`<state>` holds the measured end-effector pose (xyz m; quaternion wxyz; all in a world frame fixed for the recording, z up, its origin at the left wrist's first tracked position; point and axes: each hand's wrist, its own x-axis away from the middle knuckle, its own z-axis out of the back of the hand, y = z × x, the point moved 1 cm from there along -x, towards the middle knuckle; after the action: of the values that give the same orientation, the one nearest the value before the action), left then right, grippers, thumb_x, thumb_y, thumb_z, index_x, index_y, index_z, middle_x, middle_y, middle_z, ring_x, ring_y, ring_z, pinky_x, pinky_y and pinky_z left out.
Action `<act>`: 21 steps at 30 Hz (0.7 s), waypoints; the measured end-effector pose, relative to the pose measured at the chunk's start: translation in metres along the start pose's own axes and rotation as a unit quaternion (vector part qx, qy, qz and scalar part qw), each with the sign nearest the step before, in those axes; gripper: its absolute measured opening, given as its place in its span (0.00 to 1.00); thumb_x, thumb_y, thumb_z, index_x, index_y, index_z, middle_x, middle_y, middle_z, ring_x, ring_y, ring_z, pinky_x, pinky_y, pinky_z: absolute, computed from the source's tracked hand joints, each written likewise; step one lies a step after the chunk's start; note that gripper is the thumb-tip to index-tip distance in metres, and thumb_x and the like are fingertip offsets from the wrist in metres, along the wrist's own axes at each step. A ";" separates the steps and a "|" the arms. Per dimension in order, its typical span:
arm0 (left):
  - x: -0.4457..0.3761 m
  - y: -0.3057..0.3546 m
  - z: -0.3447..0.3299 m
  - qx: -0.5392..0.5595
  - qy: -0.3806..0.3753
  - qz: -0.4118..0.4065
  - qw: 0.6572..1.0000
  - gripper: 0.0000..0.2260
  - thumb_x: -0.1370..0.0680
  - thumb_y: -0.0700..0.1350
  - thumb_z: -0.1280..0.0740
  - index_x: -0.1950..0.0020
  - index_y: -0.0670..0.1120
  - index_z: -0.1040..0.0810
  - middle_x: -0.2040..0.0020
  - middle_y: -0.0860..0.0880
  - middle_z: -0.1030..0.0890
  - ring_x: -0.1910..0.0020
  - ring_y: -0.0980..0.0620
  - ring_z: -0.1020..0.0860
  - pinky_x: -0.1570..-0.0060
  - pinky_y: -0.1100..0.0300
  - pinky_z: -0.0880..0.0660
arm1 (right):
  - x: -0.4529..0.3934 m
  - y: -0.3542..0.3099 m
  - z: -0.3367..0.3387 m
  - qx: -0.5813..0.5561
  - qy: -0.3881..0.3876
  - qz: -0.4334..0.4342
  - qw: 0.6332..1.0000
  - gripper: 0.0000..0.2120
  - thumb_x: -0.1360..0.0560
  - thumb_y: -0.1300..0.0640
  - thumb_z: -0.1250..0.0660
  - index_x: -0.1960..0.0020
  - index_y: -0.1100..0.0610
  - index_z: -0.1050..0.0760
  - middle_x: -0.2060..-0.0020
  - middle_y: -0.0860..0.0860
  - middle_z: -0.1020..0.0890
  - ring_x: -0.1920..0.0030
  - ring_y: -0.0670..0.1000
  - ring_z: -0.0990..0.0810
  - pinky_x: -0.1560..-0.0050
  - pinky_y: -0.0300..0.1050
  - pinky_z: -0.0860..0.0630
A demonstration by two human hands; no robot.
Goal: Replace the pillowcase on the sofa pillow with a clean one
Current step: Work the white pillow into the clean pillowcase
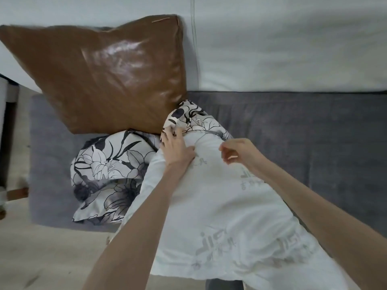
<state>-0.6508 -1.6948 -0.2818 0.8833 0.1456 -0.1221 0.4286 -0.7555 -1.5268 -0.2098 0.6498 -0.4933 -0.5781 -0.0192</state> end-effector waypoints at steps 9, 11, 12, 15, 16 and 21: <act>0.001 -0.008 -0.026 -0.032 -0.009 -0.263 0.964 0.18 0.31 0.35 0.37 0.44 0.50 0.21 0.45 0.50 0.21 0.41 0.45 0.26 0.45 0.54 0.37 | -0.115 0.022 -0.030 -0.447 0.071 -0.150 0.879 0.13 0.24 0.69 0.45 0.41 0.71 0.31 0.43 0.65 0.24 0.36 0.61 0.26 0.35 0.53 0.29; -0.003 -0.020 -0.034 -0.043 -0.045 -0.248 0.967 0.18 0.29 0.38 0.37 0.43 0.52 0.21 0.43 0.52 0.21 0.38 0.47 0.28 0.42 0.54 0.40 | -0.125 0.019 -0.029 -0.439 0.087 -0.167 0.879 0.12 0.25 0.68 0.45 0.44 0.68 0.30 0.42 0.64 0.25 0.35 0.62 0.28 0.38 0.55 0.29; -0.004 -0.025 -0.037 -0.056 -0.057 -0.240 0.968 0.18 0.28 0.39 0.37 0.42 0.53 0.21 0.42 0.53 0.21 0.37 0.49 0.29 0.41 0.55 0.42 | -0.130 0.019 -0.029 -0.449 0.095 -0.175 0.871 0.11 0.26 0.68 0.44 0.45 0.66 0.29 0.44 0.62 0.25 0.36 0.60 0.27 0.41 0.56 0.29; -0.003 -0.027 -0.042 -0.063 -0.060 -0.198 0.976 0.13 0.24 0.47 0.40 0.44 0.55 0.20 0.42 0.55 0.20 0.35 0.52 0.30 0.38 0.55 0.43 | -0.139 0.032 -0.024 -0.507 0.152 -0.190 0.827 0.08 0.27 0.67 0.43 0.51 0.60 0.27 0.54 0.55 0.22 0.49 0.56 0.22 0.51 0.52 0.27; -0.001 -0.024 -0.041 -0.059 -0.070 -0.168 0.982 0.14 0.22 0.53 0.43 0.45 0.54 0.19 0.41 0.54 0.20 0.35 0.52 0.30 0.37 0.53 0.43 | -0.138 0.038 -0.021 -0.487 0.186 -0.188 0.832 0.09 0.27 0.65 0.41 0.50 0.58 0.26 0.55 0.53 0.22 0.53 0.56 0.22 0.54 0.49 0.27; 0.009 0.002 -0.033 -0.146 -0.198 -0.131 0.960 0.38 0.33 0.76 0.49 0.31 0.54 0.33 0.33 0.44 0.31 0.31 0.44 0.36 0.32 0.41 0.47 | -0.119 0.053 -0.007 -0.471 0.274 -0.185 0.818 0.12 0.31 0.59 0.29 0.54 0.53 0.32 0.61 0.47 0.27 0.53 0.44 0.25 0.49 0.29 0.34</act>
<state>-0.6436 -1.6754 -0.3087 0.9015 0.1116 -0.3355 0.2497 -0.7585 -1.5690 -0.3336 0.4538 -0.5972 -0.3766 -0.5436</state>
